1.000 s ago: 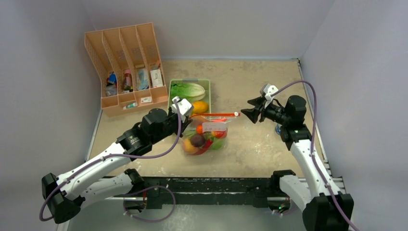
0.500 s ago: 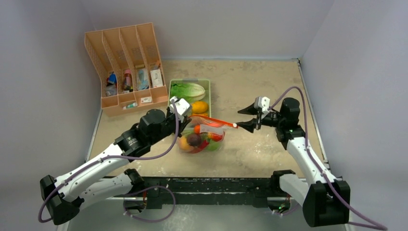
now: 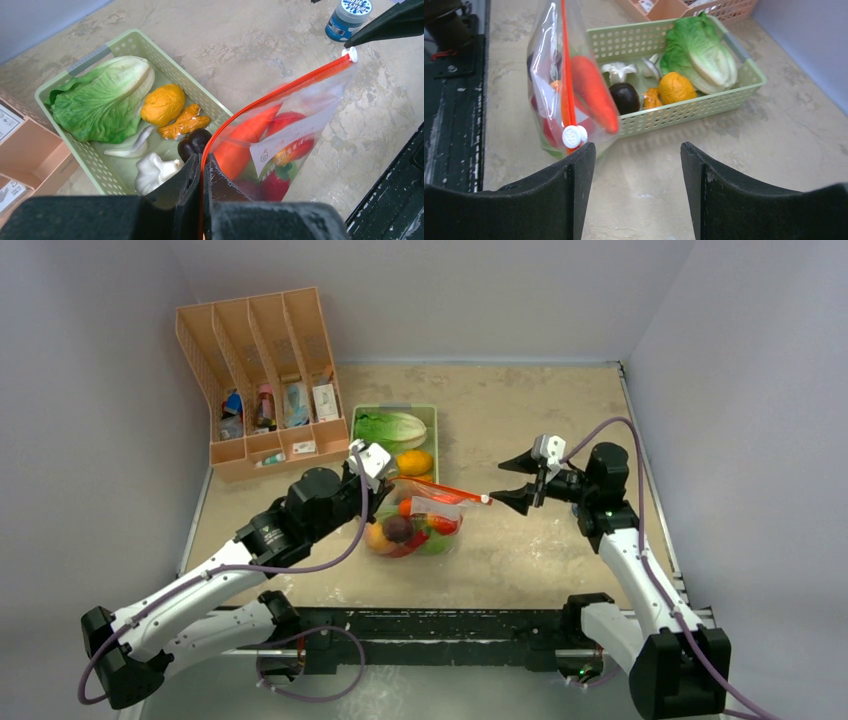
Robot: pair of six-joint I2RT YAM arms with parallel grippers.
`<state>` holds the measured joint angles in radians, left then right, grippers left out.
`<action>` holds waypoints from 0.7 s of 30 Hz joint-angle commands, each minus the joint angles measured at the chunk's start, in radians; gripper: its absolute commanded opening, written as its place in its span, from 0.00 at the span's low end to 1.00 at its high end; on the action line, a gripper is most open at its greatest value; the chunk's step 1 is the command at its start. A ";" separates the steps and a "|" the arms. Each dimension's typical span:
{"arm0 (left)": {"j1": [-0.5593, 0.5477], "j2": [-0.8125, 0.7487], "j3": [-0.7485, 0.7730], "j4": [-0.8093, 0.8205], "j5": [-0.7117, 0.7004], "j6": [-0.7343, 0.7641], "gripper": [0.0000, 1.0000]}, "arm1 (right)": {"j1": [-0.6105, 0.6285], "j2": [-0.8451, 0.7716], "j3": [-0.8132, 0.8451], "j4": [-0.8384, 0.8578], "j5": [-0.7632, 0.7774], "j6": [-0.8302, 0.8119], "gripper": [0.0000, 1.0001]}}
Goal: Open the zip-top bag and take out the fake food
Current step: Unzip the zipper food storage bag at the center of the board.
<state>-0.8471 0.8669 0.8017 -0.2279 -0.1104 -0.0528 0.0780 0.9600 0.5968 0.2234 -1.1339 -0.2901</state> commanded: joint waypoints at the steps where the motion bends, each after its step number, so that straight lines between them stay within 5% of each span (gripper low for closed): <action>1: -0.001 -0.040 0.001 0.058 -0.032 -0.013 0.00 | 0.000 -0.054 -0.012 0.139 0.035 0.097 0.67; 10: -0.001 -0.046 0.003 0.040 -0.019 -0.009 0.00 | 0.000 -0.098 0.009 0.146 0.046 0.101 0.66; 14: -0.001 -0.041 -0.001 0.053 -0.016 -0.015 0.00 | 0.000 -0.025 -0.012 0.129 -0.091 0.074 0.64; 21: 0.000 -0.033 0.000 0.055 -0.018 -0.018 0.00 | 0.056 -0.038 -0.098 0.286 -0.138 0.201 0.66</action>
<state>-0.8467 0.8433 0.7982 -0.2340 -0.1200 -0.0566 0.0990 0.9463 0.5175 0.3809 -1.2087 -0.1715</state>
